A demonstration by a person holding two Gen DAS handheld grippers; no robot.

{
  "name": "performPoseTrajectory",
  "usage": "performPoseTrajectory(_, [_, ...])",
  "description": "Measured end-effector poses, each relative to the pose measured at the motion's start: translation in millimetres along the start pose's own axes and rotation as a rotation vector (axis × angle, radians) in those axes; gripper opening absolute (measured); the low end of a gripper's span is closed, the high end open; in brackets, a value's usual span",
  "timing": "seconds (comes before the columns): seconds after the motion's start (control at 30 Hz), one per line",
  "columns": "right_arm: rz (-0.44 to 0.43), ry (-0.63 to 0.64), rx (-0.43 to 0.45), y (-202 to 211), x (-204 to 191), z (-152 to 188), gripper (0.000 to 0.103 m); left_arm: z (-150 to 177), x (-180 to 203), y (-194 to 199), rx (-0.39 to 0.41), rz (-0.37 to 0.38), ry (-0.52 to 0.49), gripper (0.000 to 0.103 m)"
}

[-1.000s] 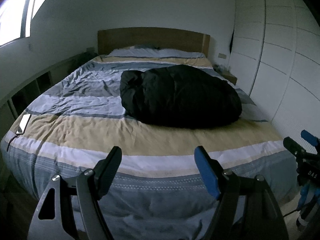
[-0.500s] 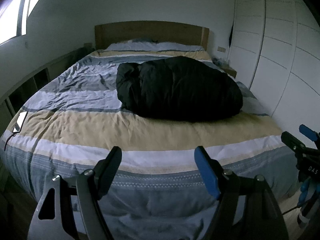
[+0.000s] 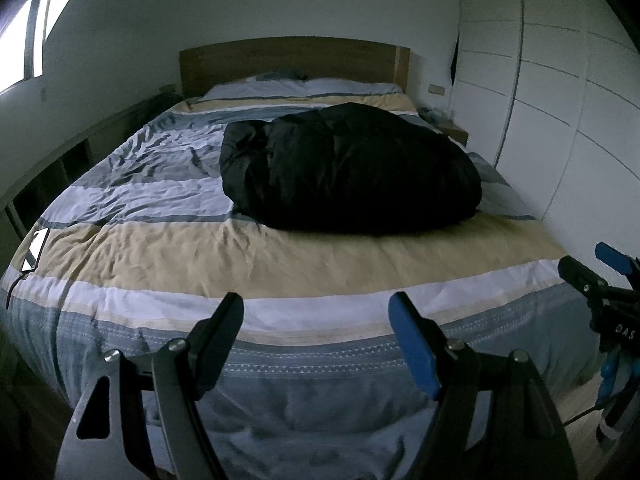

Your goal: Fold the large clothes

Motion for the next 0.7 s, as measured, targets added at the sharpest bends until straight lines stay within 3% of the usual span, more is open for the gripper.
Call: performPoseTrajectory(0.7, [0.010, -0.024, 0.000, -0.9, 14.2, -0.2, 0.103, -1.4, 11.1, -1.5, 0.004, 0.007, -0.016, 0.074])
Point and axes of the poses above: each gripper's, at about its wrist camera, not at the fingertips, and y roughly against the way its jaws point, x to its right, z to its underside, the point moved 5 cm from there along -y, roughly the way its jaws point, and after that the axes turned 14 degrees about -y, right-handed, at the moved point
